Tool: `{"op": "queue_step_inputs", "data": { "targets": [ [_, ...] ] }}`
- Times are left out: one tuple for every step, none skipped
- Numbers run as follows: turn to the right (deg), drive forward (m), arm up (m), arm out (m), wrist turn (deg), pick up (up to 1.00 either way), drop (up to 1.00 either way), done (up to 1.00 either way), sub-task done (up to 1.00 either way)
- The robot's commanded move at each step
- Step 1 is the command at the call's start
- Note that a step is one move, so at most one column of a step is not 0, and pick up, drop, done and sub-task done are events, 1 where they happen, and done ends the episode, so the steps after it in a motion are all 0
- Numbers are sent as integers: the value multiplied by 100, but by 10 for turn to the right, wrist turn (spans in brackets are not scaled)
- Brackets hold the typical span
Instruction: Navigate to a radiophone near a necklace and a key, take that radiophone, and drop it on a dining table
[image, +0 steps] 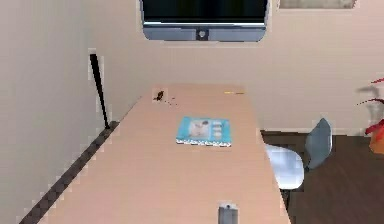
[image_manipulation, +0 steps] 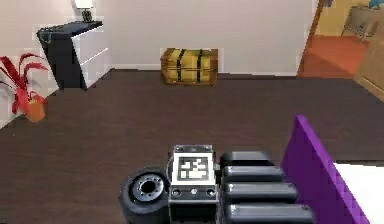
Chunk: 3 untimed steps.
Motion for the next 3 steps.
{"op": "queue_step_inputs", "data": {
  "targets": [
    [-450, 0, 0, 0, 0, 0, 0, 0, 0],
    [-330, 0, 0, 0, 0, 0, 0, 0, 0],
    [450, 0, 0, 0, 0, 0, 0, 0, 0]
  ]
}}
